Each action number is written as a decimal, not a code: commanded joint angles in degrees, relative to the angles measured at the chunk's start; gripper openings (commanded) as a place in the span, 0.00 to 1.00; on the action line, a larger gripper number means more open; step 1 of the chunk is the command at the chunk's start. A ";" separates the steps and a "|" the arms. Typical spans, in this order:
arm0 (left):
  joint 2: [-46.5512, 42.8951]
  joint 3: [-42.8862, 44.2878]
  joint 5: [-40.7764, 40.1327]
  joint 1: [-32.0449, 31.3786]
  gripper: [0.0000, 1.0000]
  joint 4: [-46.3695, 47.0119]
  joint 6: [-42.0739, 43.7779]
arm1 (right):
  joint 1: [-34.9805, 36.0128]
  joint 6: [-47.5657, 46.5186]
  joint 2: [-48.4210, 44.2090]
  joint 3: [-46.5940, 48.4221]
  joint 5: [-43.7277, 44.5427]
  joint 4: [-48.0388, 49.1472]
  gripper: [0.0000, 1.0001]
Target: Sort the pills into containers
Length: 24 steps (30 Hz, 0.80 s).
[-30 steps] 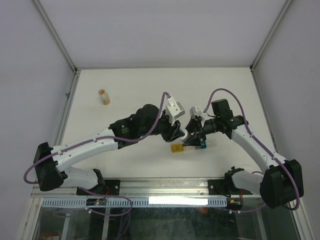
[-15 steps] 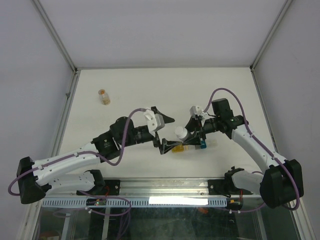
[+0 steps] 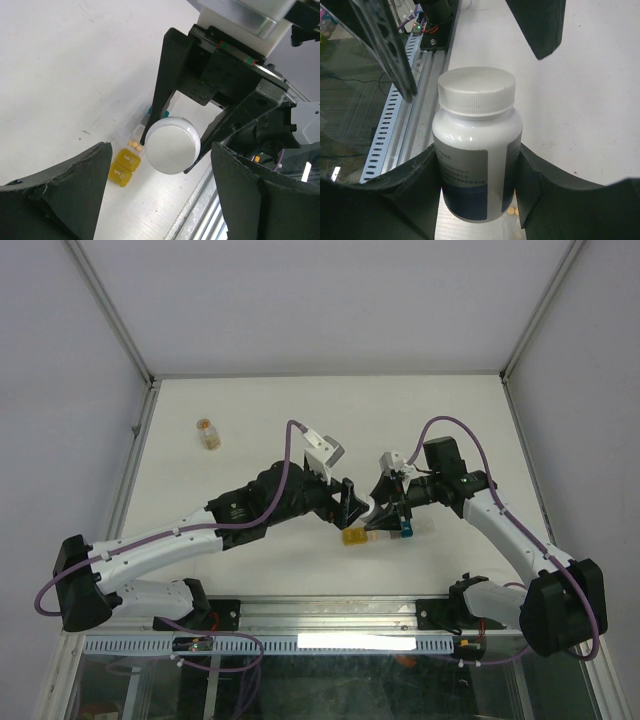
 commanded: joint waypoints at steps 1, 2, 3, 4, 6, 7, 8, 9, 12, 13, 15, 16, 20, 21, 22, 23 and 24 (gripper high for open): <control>2.66 5.64 -0.21 -0.21 0.79 -3.46 -2.07 | 0.18 0.13 -0.64 1.97 -0.71 2.21 0.00; 3.21 6.09 0.23 -0.21 0.77 -3.43 -1.93 | 0.18 0.15 -0.56 1.96 -0.65 2.21 0.00; 3.76 6.41 0.77 -0.21 0.75 -3.44 -1.71 | 0.18 0.11 -0.54 1.98 -0.67 2.20 0.00; 4.27 6.56 1.24 -0.21 0.72 -3.55 -1.62 | 0.18 0.17 -0.47 2.01 -0.64 2.21 0.00; 5.18 6.92 2.05 -0.21 0.68 -3.61 -1.46 | 0.23 0.16 -0.39 2.03 -0.62 2.20 0.00; 5.61 7.07 2.43 -0.21 0.66 -3.75 -1.36 | 0.27 0.11 -0.37 1.99 -0.64 2.21 0.00; 5.86 7.14 2.80 -0.21 0.63 -3.88 -1.35 | 0.27 0.14 -0.30 2.01 -0.65 2.20 0.00; 6.04 7.31 3.23 -0.21 0.60 -3.85 -1.28 | 0.27 0.11 -0.28 2.01 -0.56 2.26 0.00; 6.27 7.50 4.45 -0.16 0.50 -4.07 -0.89 | 0.41 0.09 -0.12 1.94 -0.59 2.23 0.00; 6.34 7.58 5.25 -0.20 0.46 -4.12 -0.52 | 0.37 0.05 -0.17 1.98 -0.55 2.28 0.00; 6.44 7.59 7.50 -0.21 0.28 -4.05 0.61 | 0.37 0.04 -0.16 2.01 -0.47 2.28 0.00; 6.53 7.67 8.86 -0.21 0.18 -4.07 1.54 | 0.36 0.10 -0.16 1.97 -0.48 2.28 0.00; 6.56 7.04 19.37 -0.21 0.09 -3.42 12.32 | 0.44 0.12 -0.18 2.00 -0.58 2.28 0.00; 6.41 6.72 22.42 -0.21 0.09 -3.49 16.25 | 0.38 0.15 -0.19 2.02 -0.61 2.28 0.00; 6.32 6.35 25.63 -0.16 0.10 -3.42 22.03 | 0.37 0.14 -0.24 2.01 -0.63 2.33 0.00; 6.12 5.98 28.41 -0.08 0.12 -3.41 26.31 | 0.44 0.11 -0.30 2.07 -0.64 2.29 0.00; 5.87 5.45 30.61 -0.11 0.17 -3.43 30.34 | 0.49 0.13 -0.30 1.96 -0.63 2.28 0.00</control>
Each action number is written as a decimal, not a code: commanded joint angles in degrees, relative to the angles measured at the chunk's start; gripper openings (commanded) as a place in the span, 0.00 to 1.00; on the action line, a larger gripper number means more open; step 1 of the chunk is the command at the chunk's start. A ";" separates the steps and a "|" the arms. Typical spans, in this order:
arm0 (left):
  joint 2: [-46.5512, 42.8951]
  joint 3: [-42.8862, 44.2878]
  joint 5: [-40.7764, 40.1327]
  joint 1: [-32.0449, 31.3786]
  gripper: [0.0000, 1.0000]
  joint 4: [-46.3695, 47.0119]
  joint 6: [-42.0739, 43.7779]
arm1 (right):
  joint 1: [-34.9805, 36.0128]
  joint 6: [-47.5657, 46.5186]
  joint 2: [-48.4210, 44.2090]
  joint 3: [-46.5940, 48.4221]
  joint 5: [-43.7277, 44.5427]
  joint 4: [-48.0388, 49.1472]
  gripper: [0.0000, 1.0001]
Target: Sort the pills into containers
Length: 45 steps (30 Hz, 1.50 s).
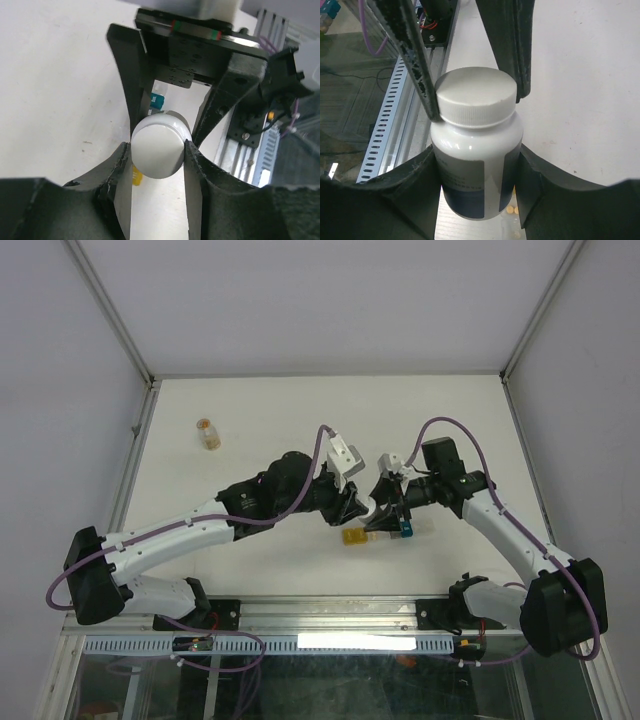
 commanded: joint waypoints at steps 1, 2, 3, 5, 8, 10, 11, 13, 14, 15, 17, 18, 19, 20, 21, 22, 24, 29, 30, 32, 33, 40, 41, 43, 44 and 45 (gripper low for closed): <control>-0.96 0.08 20.20 -1.39 0.29 1.08 23.04 | 0.08 0.39 -0.34 1.89 -1.86 2.34 0.00; -1.29 0.13 19.27 -1.34 0.47 1.55 24.02 | 0.08 0.34 -0.34 1.92 -1.85 2.37 0.00; -1.66 0.25 17.05 -1.30 0.69 2.96 23.16 | 0.11 0.31 -0.38 1.92 -1.78 2.33 0.00; -3.06 0.72 9.85 -1.02 0.96 5.96 18.23 | 0.08 0.33 -0.50 1.86 -1.66 2.29 0.00; -7.68 -1.20 3.17 0.10 0.99 10.39 10.20 | 0.01 0.26 -0.73 1.94 -1.58 2.28 0.00; -10.96 -3.91 -1.19 0.28 0.99 13.14 4.70 | 0.02 0.25 -0.75 1.88 -1.77 2.20 0.00; -12.38 -5.34 -3.17 0.36 0.99 14.12 1.91 | 0.06 0.26 -0.75 1.92 -1.80 2.19 0.00; -14.15 -7.32 -8.02 0.37 0.99 14.53 -3.60 | 0.07 0.26 -0.71 1.92 -1.96 2.20 0.00; -14.41 -7.99 -9.68 0.37 0.98 14.26 -6.62 | 0.14 0.29 -0.67 1.90 -2.00 2.26 0.00; -14.34 -8.36 -10.87 0.37 0.95 13.80 -9.27 | 0.13 0.24 -0.62 1.92 -2.04 2.28 0.00; -13.49 -8.55 -12.03 0.29 0.87 12.62 -13.48 | 0.13 0.24 -0.68 1.92 -2.07 2.23 0.00; -12.80 -8.22 -12.31 0.22 0.85 11.83 -14.70 | 0.15 0.29 -0.72 1.90 -2.12 2.23 0.00; -12.18 -7.79 -12.91 0.02 0.82 11.05 -15.43 | 0.11 0.38 -0.70 1.85 -2.09 2.24 0.00; -11.51 -7.30 -13.68 -0.27 0.81 10.51 -15.88 | 0.11 0.32 -0.69 1.93 -2.06 2.28 0.00; -10.90 -6.59 -14.12 -0.59 0.80 9.78 -16.17 | 0.13 0.36 -0.65 1.92 -1.98 2.30 0.00; -10.19 -5.96 -14.41 -0.86 0.78 9.36 -16.23 | 0.13 0.36 -0.63 1.88 -2.00 2.29 0.00; -8.59 -4.61 -14.43 -1.20 0.77 8.12 -16.13 | 0.08 0.35 -0.60 1.92 -1.85 2.28 0.00; -4.92 -2.29 -12.76 -1.73 0.76 6.61 -15.58 | 0.08 0.38 -0.52 1.83 -1.74 2.29 0.00; -4.32 -2.01 -12.29 -1.74 0.76 6.43 -15.55 | 0.10 0.38 -0.57 1.87 -1.76 2.35 0.00; -3.27 -1.46 -11.41 -1.80 0.76 6.16 -15.55 | 0.12 0.38 -0.37 1.90 -1.85 2.37 0.00; -2.88 -1.27 -11.21 -1.88 0.76 6.19 -15.55 | 0.08 0.31 -0.42 1.82 -1.80 2.38 0.00; -1.10 -0.19 -8.10 -2.02 0.73 6.06 -15.17 | 0.11 0.39 -0.34 1.84 -1.78 2.37 0.00; -0.83 0.00 -7.57 -2.03 0.72 5.90 -15.01 | 0.08 0.32 -0.34 1.82 -1.77 2.37 0.00; -0.23 0.36 -6.70 -2.09 0.70 5.42 -14.86 | 0.08 0.36 -0.38 1.85 -1.81 2.37 0.00; 0.05 0.57 -6.03 -2.09 0.69 5.31 -14.71 | 0.15 0.37 -0.41 1.84 -1.79 2.35 0.00; 0.45 0.76 -5.37 -2.09 0.67 5.24 -14.61 | 0.13 0.38 -0.37 1.82 -1.77 2.37 0.00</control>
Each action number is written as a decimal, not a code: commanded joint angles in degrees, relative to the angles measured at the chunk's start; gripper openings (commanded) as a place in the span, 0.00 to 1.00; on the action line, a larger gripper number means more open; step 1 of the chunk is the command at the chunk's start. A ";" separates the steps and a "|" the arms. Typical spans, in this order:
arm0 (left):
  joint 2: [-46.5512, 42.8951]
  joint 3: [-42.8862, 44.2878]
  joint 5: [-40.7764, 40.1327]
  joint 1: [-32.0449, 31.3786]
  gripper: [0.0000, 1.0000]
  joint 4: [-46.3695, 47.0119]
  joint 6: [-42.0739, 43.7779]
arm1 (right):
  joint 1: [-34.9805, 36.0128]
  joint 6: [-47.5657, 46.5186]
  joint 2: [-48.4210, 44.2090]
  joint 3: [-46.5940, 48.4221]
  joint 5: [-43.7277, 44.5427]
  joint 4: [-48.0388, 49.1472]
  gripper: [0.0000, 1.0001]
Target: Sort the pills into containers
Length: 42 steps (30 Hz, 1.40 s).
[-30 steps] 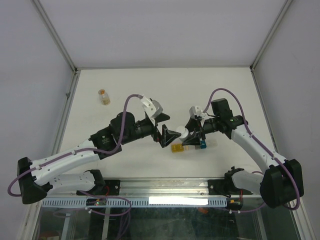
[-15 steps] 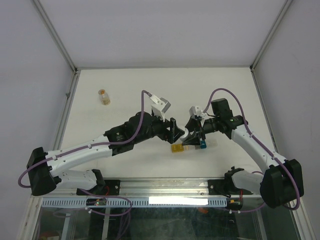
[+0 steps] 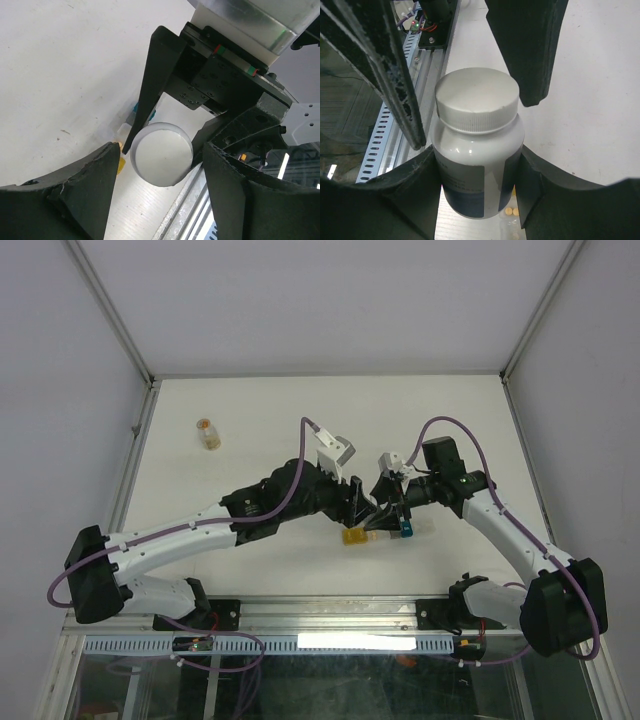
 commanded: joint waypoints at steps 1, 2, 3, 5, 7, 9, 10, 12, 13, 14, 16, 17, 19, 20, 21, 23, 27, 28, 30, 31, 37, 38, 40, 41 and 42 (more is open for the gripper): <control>1.19 3.36 4.31 -0.71 0.67 0.47 -0.15 | -0.06 0.44 -0.39 1.79 -1.07 1.90 0.00; 1.59 3.63 4.58 -0.77 0.66 0.27 -0.14 | -0.07 0.40 -0.41 1.83 -1.08 1.85 0.00; 2.12 3.80 4.78 -0.80 0.65 -0.03 -0.06 | -0.09 0.45 -0.36 1.83 -1.08 1.87 0.00; 2.80 4.47 5.20 -0.84 0.63 -0.86 0.20 | -0.12 0.44 -0.47 1.83 -1.14 1.85 0.00; 3.34 5.01 5.32 -0.89 0.58 -1.66 0.51 | -0.14 0.43 -0.44 1.86 -1.09 1.85 0.00; 3.57 5.32 5.44 -0.89 0.51 -2.03 0.91 | -0.10 0.40 -0.43 1.84 -1.09 1.85 0.00; 3.71 5.42 5.67 -0.91 0.44 -2.23 1.20 | -0.14 0.39 -0.48 1.84 -1.10 1.85 0.00; 3.74 5.41 5.57 -0.89 0.28 -2.30 1.55 | -0.13 0.41 -0.47 1.84 -1.22 1.85 0.00; 3.70 5.39 5.63 -0.88 0.24 -2.31 1.87 | -0.14 0.39 -0.46 1.81 -1.17 1.85 0.00; 3.75 5.37 5.91 -0.84 0.22 -2.43 2.19 | -0.14 0.38 -0.48 1.76 -1.23 1.85 0.00; 3.56 5.26 5.72 -0.88 0.15 -2.45 2.68 | -0.14 0.47 -0.56 1.84 -1.17 1.85 0.00; 3.34 5.09 5.32 -0.89 0.11 -2.45 3.16 | -0.11 0.52 -0.59 1.81 -1.20 1.85 0.05; 2.96 4.56 4.17 -0.79 0.06 -2.45 3.74 | -0.12 0.63 -0.52 1.92 -1.08 1.82 0.21; 2.59 4.26 3.76 -0.63 0.04 -2.38 3.95 | -0.14 0.72 -0.59 1.85 -1.08 1.84 0.33; 2.35 4.02 3.27 -0.37 0.03 -2.33 4.11 | -0.14 0.76 -0.70 1.88 -1.03 1.86 0.44; 1.61 3.27 2.84 0.44 0.01 -2.15 4.37 | -0.22 1.10 -0.70 1.95 -0.80 1.98 0.68; -0.69 0.41 3.31 3.56 0.00 -0.77 5.44 | -0.27 2.08 -0.77 1.98 0.06 2.68 1.00; -1.32 -0.75 3.78 4.91 0.00 -0.09 5.30 | -0.38 2.38 -0.87 2.01 0.36 2.92 1.00; -2.65 -2.77 4.96 7.60 0.00 1.07 5.41 | -0.72 3.29 -0.97 1.96 0.93 3.54 1.00; -3.36 -3.74 4.50 8.78 0.00 1.50 5.60 | -1.02 3.96 -1.08 1.96 1.37 3.99 1.00; -4.84 -7.94 -4.57 15.99 0.00 4.25 9.77 | -3.57 9.89 -1.79 0.98 5.52 9.38 1.00; -4.48 -9.40 -7.48 17.81 0.00 6.85 10.91 | -3.64 10.42 -1.83 0.93 5.86 9.90 1.00; -2.69 -11.74 -9.61 23.80 0.00 12.65 10.71 | -3.80 10.86 -1.76 0.81 6.13 10.27 1.00; -1.04 -12.32 -8.68 27.65 0.00 15.27 9.67 | -3.95 10.91 -1.75 0.66 6.09 10.31 1.00; 0.96 -11.89 -7.76 30.96 0.00 16.90 8.53 | -4.14 11.03 -1.79 0.50 6.05 10.44 1.00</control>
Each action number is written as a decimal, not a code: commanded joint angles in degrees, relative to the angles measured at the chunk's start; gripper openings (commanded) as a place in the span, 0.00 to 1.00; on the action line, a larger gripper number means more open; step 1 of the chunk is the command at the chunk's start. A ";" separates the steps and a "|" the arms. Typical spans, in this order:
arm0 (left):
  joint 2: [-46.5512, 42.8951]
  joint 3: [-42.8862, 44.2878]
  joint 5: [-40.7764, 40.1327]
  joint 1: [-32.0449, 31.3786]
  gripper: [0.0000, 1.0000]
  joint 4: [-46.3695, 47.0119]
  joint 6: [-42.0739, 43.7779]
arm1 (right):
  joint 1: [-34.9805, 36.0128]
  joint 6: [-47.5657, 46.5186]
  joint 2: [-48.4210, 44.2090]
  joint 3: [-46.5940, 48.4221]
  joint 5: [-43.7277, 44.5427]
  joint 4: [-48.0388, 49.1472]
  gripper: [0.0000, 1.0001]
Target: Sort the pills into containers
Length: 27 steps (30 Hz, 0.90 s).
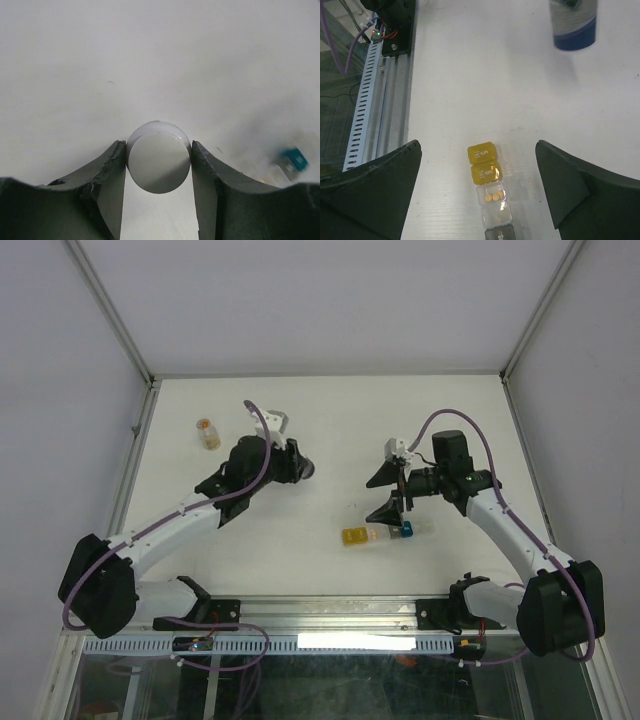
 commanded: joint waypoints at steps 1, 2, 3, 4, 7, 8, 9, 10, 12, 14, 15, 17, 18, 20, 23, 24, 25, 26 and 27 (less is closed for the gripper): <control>5.61 0.06 -3.67 12.89 0.00 13.04 -0.08 | -0.94 2.84 -1.76 0.37 0.96 4.12 1.00; 8.03 1.83 -3.24 15.13 0.00 13.15 -0.58 | -1.13 3.05 -1.85 0.25 0.91 4.46 1.00; 10.37 4.04 -4.16 16.69 0.00 13.08 -0.73 | -1.23 3.28 -1.92 0.03 0.99 4.81 1.00; 13.40 6.49 -5.26 17.88 0.00 12.86 -0.96 | -1.29 3.42 -1.94 -0.01 0.98 4.99 1.00; 22.27 14.92 -11.34 19.76 0.00 9.38 -2.28 | -1.45 3.44 -1.96 -0.09 1.13 5.19 1.00; 26.21 17.57 -13.45 20.00 0.00 8.08 -2.47 | -1.52 3.44 -1.95 -0.16 1.27 5.18 1.00; 29.01 20.50 -14.79 20.29 0.00 6.30 -2.72 | -1.54 3.40 -1.90 -0.18 1.41 5.21 1.00; 31.66 23.20 -15.49 20.49 0.00 4.32 -3.09 | -1.62 3.36 -1.86 -0.25 1.44 5.23 1.00; 35.89 28.63 -16.49 20.71 0.07 0.39 -3.36 | -1.82 3.35 -2.03 -0.30 1.44 5.23 1.00; 38.47 32.00 -17.17 20.81 0.30 -1.31 -3.19 | -1.98 3.36 -2.03 -0.27 1.31 5.25 1.00; 39.29 33.07 -17.01 20.82 0.42 -1.42 -2.82 | -1.98 3.36 -2.11 -0.27 1.27 5.21 1.00; 40.33 35.11 -16.20 20.98 0.70 -1.62 -1.77 | -2.11 3.42 -2.05 -0.33 1.25 5.23 1.00; 40.55 35.66 -15.73 20.96 0.78 -1.72 -1.38 | -2.16 3.48 -2.04 -0.28 1.15 5.20 1.00; 40.20 36.33 -14.75 21.05 0.89 -2.09 -0.90 | -2.47 3.60 -2.14 -0.27 0.98 5.21 1.00; 37.98 36.27 -12.57 21.02 0.95 -2.27 -0.25 | -2.93 3.66 -2.30 -0.26 0.64 5.20 1.00; 36.19 35.78 -11.37 21.00 0.95 -2.36 -0.19 | -3.11 3.70 -2.30 -0.20 0.51 5.28 1.00; 34.49 34.98 -9.75 20.95 0.95 -2.37 -0.08 | -3.29 3.77 -2.30 -0.19 0.36 5.21 1.00; 32.37 33.79 -7.42 20.95 0.95 -2.30 0.11 | -3.51 3.83 -2.46 -0.19 0.25 5.27 1.00; 30.18 32.04 -4.37 20.96 0.95 -1.55 0.33 | -3.69 3.72 -2.69 -0.21 0.16 5.45 1.00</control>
